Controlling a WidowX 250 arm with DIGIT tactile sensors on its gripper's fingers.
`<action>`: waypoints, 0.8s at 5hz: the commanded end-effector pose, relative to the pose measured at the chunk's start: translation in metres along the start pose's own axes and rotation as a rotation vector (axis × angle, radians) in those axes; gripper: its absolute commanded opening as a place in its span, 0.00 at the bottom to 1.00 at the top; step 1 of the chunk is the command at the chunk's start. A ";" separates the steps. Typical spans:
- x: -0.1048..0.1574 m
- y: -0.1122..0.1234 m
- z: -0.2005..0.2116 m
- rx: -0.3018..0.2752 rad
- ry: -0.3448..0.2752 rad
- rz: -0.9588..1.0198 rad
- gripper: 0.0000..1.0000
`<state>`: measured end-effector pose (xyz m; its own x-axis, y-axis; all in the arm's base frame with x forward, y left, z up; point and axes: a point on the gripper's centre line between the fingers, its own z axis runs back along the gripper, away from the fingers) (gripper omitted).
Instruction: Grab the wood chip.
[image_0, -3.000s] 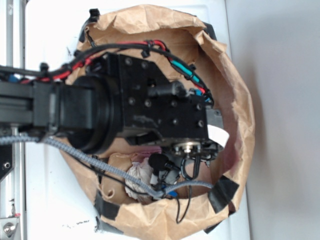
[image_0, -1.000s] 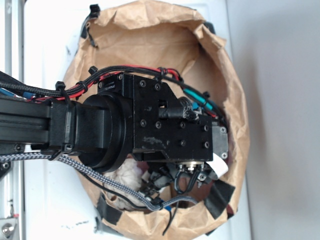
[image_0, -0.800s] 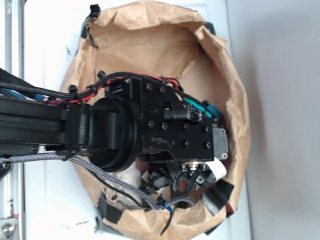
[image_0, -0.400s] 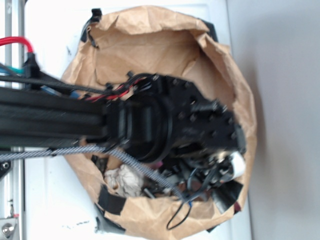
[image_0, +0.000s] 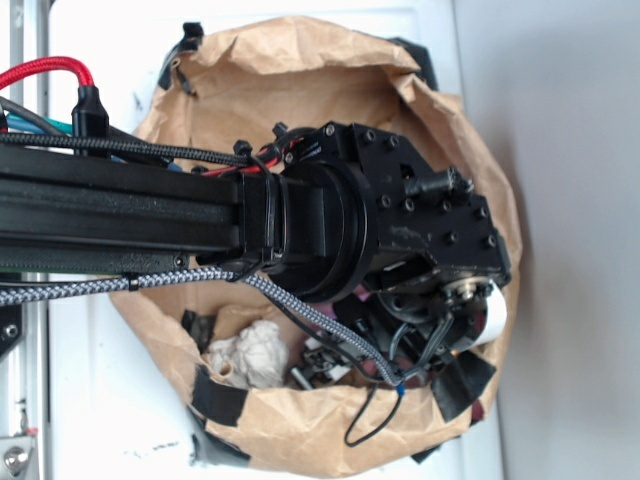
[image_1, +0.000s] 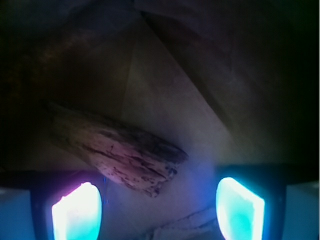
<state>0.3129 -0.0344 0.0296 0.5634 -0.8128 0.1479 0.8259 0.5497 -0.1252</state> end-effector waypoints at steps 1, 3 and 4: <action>0.004 0.000 0.008 0.046 -0.049 -0.072 1.00; 0.003 -0.006 0.012 0.072 -0.025 -0.177 1.00; 0.000 -0.012 0.011 0.082 -0.029 -0.217 1.00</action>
<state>0.2996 -0.0333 0.0275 0.3999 -0.9007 0.1697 0.9164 0.3960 -0.0579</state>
